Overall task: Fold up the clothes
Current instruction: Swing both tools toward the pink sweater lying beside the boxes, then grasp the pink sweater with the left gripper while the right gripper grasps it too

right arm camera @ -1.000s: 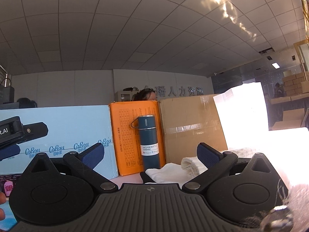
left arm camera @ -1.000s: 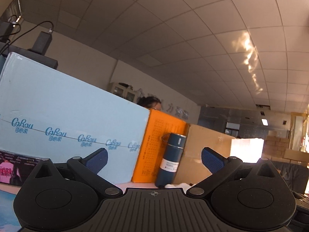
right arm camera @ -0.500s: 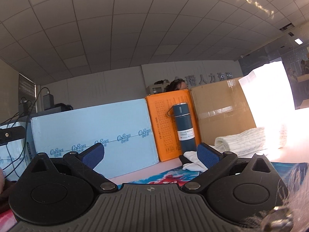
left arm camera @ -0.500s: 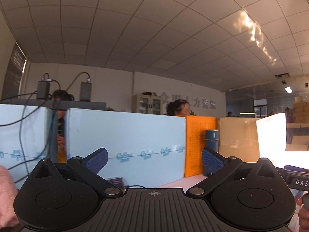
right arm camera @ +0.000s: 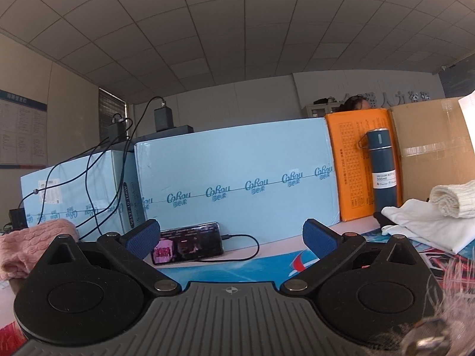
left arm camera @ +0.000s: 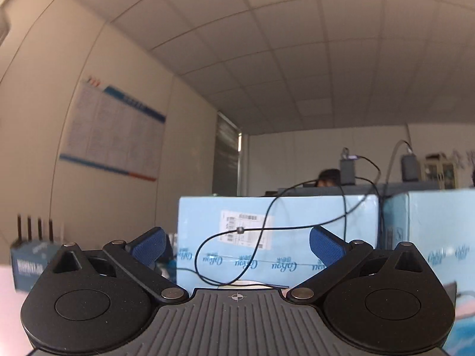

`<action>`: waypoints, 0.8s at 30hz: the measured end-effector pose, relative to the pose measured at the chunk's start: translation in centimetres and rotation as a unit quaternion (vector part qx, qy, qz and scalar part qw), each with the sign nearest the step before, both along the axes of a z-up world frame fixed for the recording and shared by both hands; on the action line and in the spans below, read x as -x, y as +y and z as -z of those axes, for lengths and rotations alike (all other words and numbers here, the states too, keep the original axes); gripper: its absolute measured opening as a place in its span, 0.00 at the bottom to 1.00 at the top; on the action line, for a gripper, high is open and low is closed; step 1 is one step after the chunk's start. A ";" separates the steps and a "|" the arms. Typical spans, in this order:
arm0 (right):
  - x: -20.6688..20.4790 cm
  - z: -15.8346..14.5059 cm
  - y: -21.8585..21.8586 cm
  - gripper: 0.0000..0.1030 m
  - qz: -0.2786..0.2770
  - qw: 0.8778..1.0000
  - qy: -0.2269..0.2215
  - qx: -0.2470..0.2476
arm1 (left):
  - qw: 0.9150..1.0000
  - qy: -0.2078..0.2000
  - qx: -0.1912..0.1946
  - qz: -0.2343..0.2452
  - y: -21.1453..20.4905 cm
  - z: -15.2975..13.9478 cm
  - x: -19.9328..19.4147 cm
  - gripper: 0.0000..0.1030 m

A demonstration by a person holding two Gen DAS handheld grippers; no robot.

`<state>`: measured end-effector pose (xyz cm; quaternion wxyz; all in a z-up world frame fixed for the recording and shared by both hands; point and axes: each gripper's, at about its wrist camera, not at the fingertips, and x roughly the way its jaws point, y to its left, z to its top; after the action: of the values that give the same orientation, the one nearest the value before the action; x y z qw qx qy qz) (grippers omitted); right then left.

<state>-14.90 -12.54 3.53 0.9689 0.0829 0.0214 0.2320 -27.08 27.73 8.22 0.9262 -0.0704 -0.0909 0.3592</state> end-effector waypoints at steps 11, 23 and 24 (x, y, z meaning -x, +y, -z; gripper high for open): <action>-1.7 -1.9 8.3 1.00 -0.156 0.987 0.029 0.010 | 0.972 -0.082 0.186 0.115 8.8 4.7 -1.1 1.00; -10.5 -1.4 22.9 1.00 -0.328 0.932 0.154 -0.020 | 0.946 -0.053 0.292 0.133 10.3 8.8 -1.9 1.00; -11.2 -1.1 24.3 1.00 -0.332 0.928 0.168 -0.022 | 0.949 -0.041 0.288 0.119 10.1 8.8 -2.2 1.00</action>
<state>-3.69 11.76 4.68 0.8167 0.1302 0.2050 0.5234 -24.90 37.82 -0.59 0.8981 -0.3587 -0.0121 0.2542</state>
